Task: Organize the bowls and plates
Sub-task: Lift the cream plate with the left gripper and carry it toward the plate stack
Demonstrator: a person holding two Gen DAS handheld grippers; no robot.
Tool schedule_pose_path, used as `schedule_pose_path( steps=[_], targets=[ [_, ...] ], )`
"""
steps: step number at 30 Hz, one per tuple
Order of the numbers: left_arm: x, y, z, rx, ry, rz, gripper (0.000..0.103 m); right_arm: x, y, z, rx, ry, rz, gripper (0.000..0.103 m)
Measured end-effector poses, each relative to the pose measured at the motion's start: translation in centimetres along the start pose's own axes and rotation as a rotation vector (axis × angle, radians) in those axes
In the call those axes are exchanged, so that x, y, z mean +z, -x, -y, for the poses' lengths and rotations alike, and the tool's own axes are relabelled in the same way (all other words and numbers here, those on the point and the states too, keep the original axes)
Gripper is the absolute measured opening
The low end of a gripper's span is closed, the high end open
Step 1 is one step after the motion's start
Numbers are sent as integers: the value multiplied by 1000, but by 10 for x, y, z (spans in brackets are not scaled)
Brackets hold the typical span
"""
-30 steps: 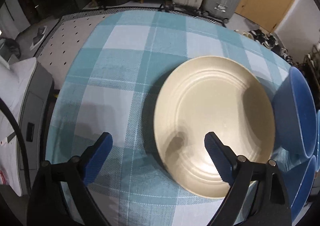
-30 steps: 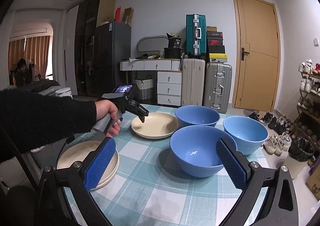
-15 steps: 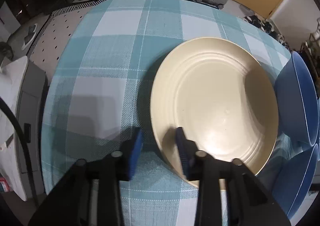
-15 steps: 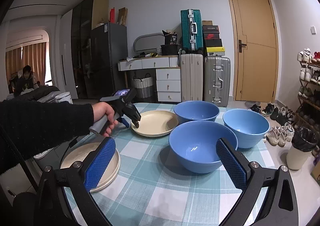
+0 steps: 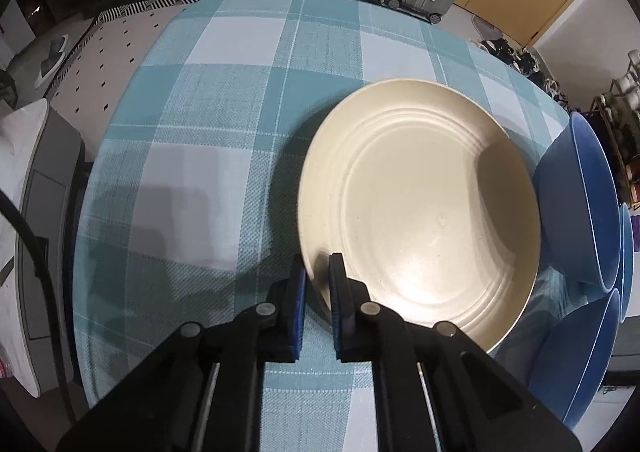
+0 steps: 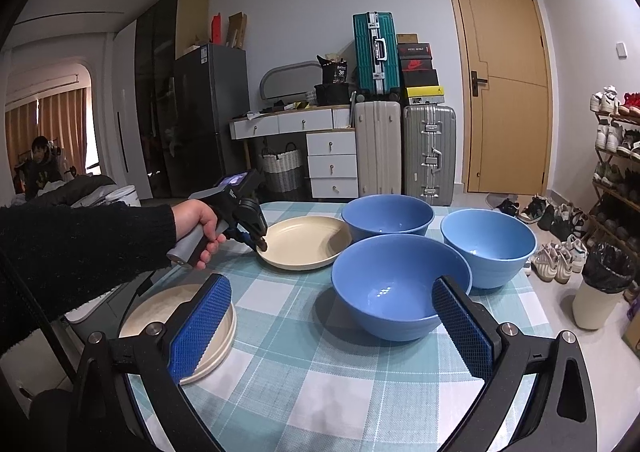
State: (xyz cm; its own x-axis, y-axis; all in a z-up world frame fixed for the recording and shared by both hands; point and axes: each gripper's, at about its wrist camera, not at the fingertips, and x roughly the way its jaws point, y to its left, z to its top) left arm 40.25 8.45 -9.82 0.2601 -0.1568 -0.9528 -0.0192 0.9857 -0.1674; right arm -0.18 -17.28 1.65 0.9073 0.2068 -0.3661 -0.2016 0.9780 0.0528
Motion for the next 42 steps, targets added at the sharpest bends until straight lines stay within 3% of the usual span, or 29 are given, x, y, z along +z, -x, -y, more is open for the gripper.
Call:
schedule_pose_path(
  steps=[7, 23, 32, 38, 40, 42],
  targets=[
    [-3, 4, -12, 42, -9, -7, 8, -1, -2, 5, -6, -8, -4, 102],
    [-33, 22, -76, 101, 15, 0, 8, -3, -7, 1, -16, 23, -7, 102],
    [-41, 25, -81, 131, -7, -17, 10, -4, -11, 4, -25, -1, -24, 102],
    [-46, 26, -78, 163, -30, 1, 19, -2, -17, 4, -28, 10, -34, 102],
    [-49, 26, -80, 176, -24, 6, 35, -2, -16, 3, -22, 9, -34, 102],
    [-53, 26, -82, 185, -17, 15, 42, -3, -15, 3, -20, 9, -31, 102]
  ],
)
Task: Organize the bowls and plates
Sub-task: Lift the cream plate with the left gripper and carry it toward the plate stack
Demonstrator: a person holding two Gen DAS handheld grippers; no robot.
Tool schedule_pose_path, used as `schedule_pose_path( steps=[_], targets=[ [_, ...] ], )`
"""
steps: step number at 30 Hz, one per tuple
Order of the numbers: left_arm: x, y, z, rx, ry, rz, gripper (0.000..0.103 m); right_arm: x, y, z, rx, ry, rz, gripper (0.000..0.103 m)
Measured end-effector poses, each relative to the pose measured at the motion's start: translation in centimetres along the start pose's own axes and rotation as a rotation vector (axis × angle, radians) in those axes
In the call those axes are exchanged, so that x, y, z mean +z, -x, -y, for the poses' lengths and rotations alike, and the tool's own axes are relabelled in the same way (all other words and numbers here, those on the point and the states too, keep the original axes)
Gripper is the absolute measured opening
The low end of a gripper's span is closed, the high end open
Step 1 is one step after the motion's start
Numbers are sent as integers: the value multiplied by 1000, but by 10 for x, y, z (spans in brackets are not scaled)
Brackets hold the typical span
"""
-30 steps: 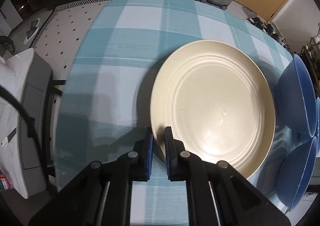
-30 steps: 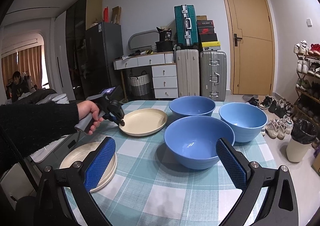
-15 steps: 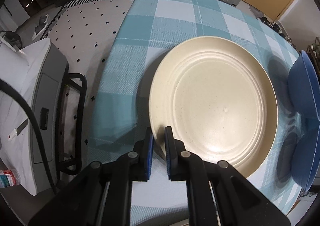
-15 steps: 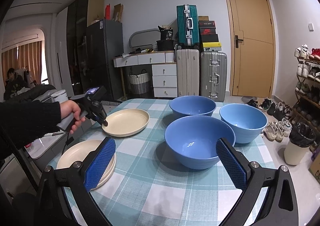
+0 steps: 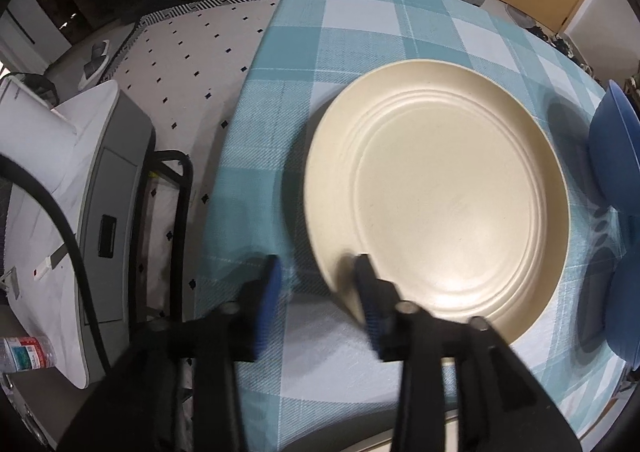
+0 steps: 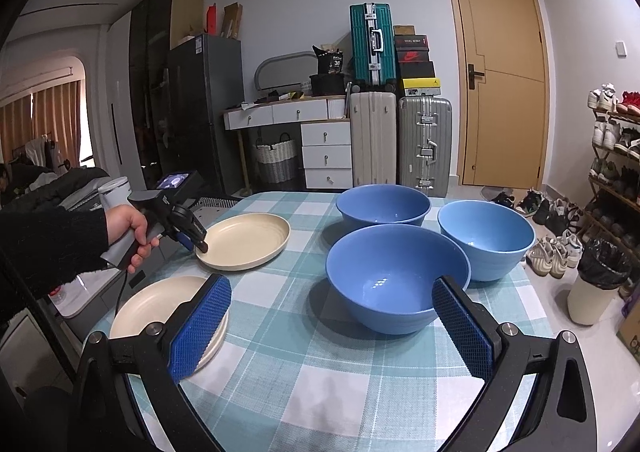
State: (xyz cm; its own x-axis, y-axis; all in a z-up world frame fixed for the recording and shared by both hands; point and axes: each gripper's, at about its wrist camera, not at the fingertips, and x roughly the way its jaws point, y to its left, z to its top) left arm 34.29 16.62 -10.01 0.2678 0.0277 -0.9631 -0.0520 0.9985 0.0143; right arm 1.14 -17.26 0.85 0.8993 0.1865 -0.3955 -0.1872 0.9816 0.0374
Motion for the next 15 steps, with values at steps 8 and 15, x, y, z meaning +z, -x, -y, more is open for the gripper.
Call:
schedule_pose_path(
  steps=[8, 15],
  targets=[
    [-23, 24, -6, -8, 37, 72, 46, -2, 0, 0, -6, 0, 2, 102],
    [-41, 47, -7, 23, 25, 132, 47, -3, 0, 0, -17, 3, 0, 102]
  ],
)
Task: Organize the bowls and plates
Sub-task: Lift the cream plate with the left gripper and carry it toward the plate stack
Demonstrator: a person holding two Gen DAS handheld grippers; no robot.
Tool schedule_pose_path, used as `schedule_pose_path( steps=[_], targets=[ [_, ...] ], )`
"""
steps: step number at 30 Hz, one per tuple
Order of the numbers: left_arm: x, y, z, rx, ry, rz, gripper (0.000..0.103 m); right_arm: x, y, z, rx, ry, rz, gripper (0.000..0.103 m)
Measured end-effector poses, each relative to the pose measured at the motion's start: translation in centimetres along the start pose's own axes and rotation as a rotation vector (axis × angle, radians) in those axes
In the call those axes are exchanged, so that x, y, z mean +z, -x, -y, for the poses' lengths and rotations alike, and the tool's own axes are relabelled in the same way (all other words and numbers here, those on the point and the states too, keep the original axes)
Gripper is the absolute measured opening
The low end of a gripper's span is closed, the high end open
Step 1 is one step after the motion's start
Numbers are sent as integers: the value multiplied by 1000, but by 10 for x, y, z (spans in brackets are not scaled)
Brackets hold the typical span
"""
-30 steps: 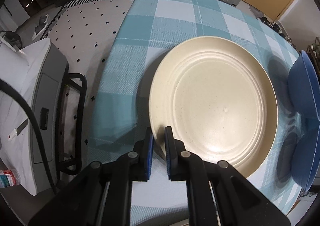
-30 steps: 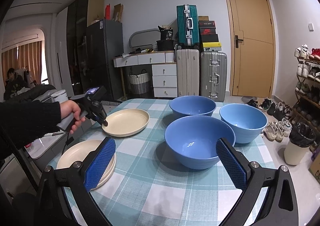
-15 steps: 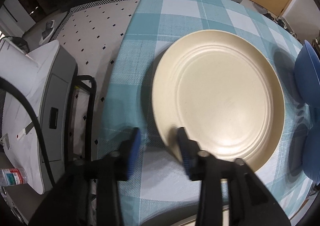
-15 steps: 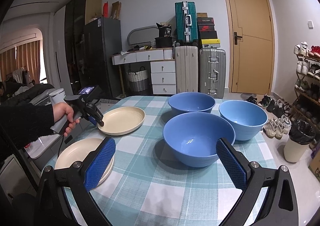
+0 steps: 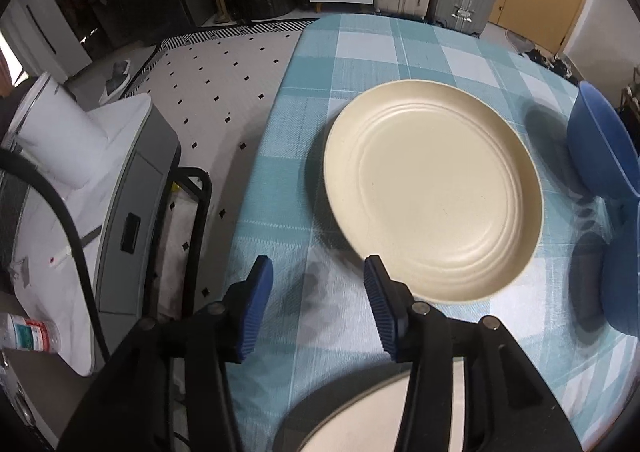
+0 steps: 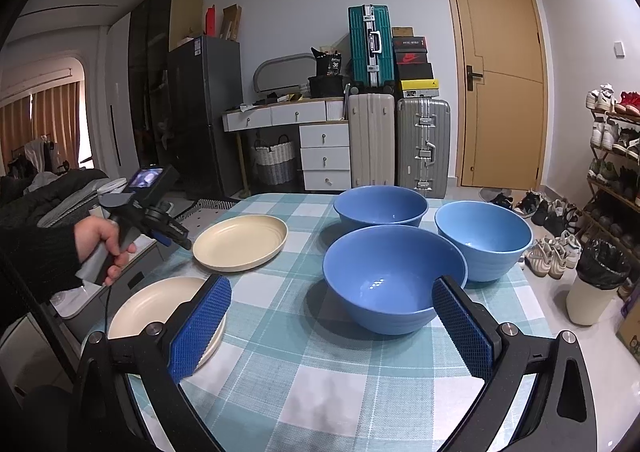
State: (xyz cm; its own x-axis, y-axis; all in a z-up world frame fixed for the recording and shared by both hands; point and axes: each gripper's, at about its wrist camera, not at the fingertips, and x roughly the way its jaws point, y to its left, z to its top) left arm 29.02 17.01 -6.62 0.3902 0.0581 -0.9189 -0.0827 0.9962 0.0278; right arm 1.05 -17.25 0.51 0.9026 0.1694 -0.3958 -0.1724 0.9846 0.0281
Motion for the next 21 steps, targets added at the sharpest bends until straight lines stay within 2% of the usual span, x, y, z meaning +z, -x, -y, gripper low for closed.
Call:
schedule_pose_path(
  steps=[4, 11, 12, 15, 17, 18, 20, 21],
  targets=[
    [-5, 8, -9, -19, 52, 14, 48, -2, 0, 0, -11, 2, -5, 102],
    [-34, 52, -13, 2, 89, 187, 50, -1, -2, -1, -6, -4, -8, 102],
    [-39, 58, -13, -4, 95, 208, 56, -1, -3, -2, -3, -3, -10, 102],
    [-61, 84, -12, -30, 120, 307, 91, -2, -4, -5, -4, 8, -15, 102],
    [-81, 107, -9, -34, 127, 418, 94, -2, -6, -8, -8, 18, -16, 102],
    [-87, 113, -6, -35, 118, 446, 94, -3, -6, -9, -10, 23, -17, 102],
    [-96, 122, -4, -31, 104, 465, 95, -4, -7, -12, -10, 32, -20, 102],
    [-100, 123, -3, -35, 101, 464, 99, -5, -7, -13, -10, 39, -22, 102]
  ],
)
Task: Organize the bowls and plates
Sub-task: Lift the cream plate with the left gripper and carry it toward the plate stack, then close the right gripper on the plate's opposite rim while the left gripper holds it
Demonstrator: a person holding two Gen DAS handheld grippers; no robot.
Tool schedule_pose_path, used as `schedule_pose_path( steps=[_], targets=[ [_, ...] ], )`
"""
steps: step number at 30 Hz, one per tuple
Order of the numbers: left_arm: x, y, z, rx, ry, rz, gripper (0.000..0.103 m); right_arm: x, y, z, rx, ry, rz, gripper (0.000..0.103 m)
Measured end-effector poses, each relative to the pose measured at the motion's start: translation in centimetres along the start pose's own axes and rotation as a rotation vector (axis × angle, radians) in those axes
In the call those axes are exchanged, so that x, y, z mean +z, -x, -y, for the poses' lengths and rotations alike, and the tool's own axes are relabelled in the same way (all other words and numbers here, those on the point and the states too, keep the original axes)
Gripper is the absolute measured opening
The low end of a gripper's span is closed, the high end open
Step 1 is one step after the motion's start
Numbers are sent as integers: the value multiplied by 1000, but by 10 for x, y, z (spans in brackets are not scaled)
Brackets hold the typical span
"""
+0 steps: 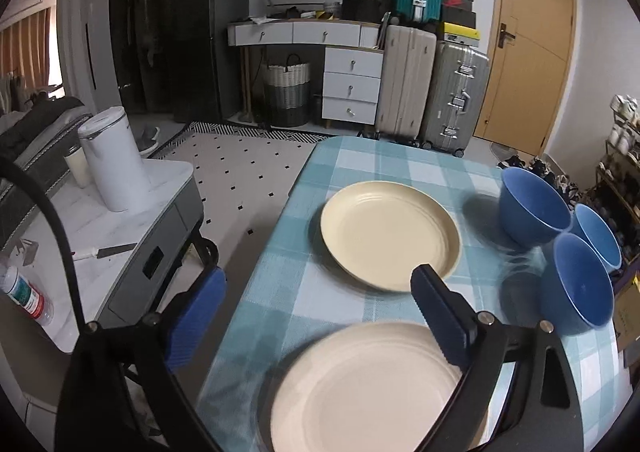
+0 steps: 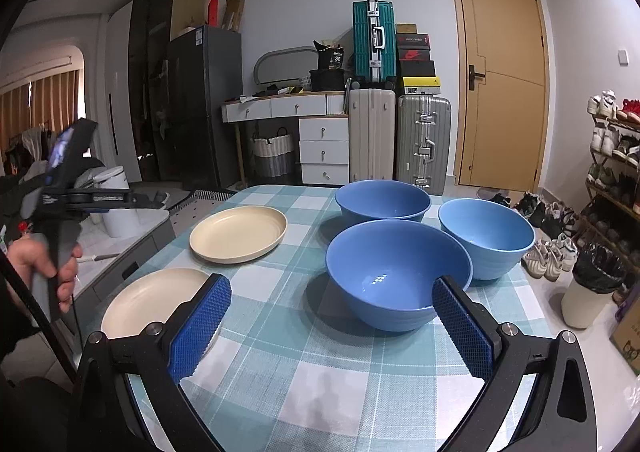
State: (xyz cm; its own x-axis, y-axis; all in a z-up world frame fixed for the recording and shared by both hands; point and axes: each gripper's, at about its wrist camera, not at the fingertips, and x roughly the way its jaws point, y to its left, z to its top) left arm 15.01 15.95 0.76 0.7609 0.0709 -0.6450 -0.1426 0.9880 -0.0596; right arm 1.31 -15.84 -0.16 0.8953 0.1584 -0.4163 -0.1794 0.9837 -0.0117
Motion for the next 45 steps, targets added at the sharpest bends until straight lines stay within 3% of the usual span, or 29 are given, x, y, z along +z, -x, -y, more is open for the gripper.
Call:
schedule_pose_path(
  steps=[4, 9, 12, 15, 18, 22, 26, 29, 32, 35, 40, 45],
  targets=[
    [-10, 2, -10, 46, 35, -23, 103, -2, 1, -9, 60, 27, 7, 102],
    [-16, 6, -31, 28, 114, -29, 103, -1, 9, -30, 115, 84, 51, 102],
    [-17, 7, -41, 28, 144, -23, 103, 8, 4, -41, 198, 56, 6, 102],
    [-12, 5, -46, 23, 146, -16, 103, 30, 2, -57, 265, 51, 10, 102],
    [-2, 3, -49, 6, 135, -9, 103, 62, -4, -79, 233, 97, 35, 102],
    [14, -7, -51, 21, 119, -8, 103, 106, -29, -102, 271, 127, 22, 102],
    [31, -32, -53, 18, 114, -63, 103, 140, -74, -120, 263, 138, -76, 102],
    [46, -57, -49, 26, 71, -130, 103, 158, -130, -122, 274, 62, -222, 102],
    [54, -76, -49, -5, 106, -155, 103, 162, -184, -122, 292, -47, -377, 102],
    [60, -109, -43, -33, 83, -258, 103, 155, -235, -116, 293, -167, -541, 102],
    [65, -147, -44, -41, 96, -315, 103, 127, -299, -94, 218, -377, -730, 101],
    [57, -177, -38, -73, 63, -388, 103, 104, -332, -82, 150, -391, -795, 95]
  ],
)
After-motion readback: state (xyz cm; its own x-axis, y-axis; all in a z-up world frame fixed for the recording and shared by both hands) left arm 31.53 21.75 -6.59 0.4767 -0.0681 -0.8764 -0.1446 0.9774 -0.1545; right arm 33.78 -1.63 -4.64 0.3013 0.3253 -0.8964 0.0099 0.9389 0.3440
